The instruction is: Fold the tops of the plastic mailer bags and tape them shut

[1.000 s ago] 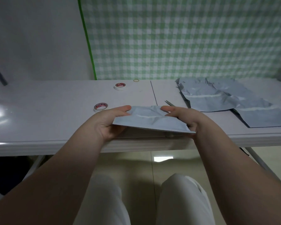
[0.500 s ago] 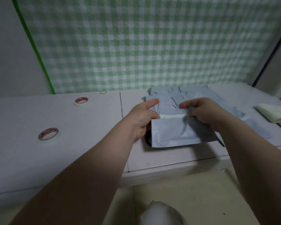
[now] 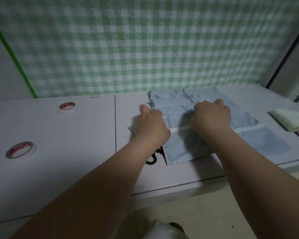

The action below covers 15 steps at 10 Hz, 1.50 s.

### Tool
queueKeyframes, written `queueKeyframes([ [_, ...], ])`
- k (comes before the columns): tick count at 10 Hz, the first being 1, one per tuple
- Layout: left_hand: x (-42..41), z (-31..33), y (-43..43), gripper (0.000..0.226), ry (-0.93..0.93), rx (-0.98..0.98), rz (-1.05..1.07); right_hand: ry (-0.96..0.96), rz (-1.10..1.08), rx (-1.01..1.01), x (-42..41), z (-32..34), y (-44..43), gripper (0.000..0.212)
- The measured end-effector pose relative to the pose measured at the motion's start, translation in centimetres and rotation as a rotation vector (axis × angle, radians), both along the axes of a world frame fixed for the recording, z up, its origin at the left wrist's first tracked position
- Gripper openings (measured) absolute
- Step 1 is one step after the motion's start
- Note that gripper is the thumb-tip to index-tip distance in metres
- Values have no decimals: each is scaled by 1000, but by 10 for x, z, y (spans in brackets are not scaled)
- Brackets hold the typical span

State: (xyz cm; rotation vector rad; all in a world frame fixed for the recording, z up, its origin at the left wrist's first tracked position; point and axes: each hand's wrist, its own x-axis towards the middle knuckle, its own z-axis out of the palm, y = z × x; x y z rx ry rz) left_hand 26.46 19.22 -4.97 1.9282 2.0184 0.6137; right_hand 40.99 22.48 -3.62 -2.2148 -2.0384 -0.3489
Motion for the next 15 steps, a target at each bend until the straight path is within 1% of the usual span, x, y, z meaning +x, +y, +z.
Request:
queueKeyframes([
  [1,2,-11,-6,61,301,-96,-131,118,184,-39,-17,-16,-2,45],
  [2,-2,-18,-8,68,422,-290,-182,202,193,-255,-24,-35,-7,62],
  [3,-13,-10,-12,65,426,-320,-204,189,126,-287,-26,-37,-11,62],
  [4,-36,1,-21,52,356,-192,-133,213,200,-21,-43,-21,-26,35],
  [5,-82,4,-37,45,234,-15,23,370,323,-20,-74,1,-56,32],
  [6,-139,5,-65,42,230,88,195,205,357,-183,-101,4,-72,28],
  [7,-191,4,-91,38,424,-20,447,161,310,-266,-120,2,-78,28],
  [8,-229,-1,-105,36,312,-189,544,129,206,-276,-132,3,-83,31],
  [9,-244,-4,-108,32,254,-123,460,134,148,-277,-140,1,-85,34],
  [10,-235,-4,-103,23,229,-11,335,262,168,-256,-148,-3,-80,31],
  [11,-212,-4,-94,40,150,31,249,354,215,-208,-159,-8,-77,23],
  [12,-195,-7,-83,47,89,77,234,420,251,-163,-174,-11,-76,14],
  [13,-189,-9,-75,42,53,62,231,525,265,-162,-187,-13,-76,10],
  [14,-190,-6,-72,40,57,47,186,638,319,-176,-196,-12,-75,14],
  [15,-196,6,-75,29,36,45,175,687,337,-128,-192,-1,-79,19],
])
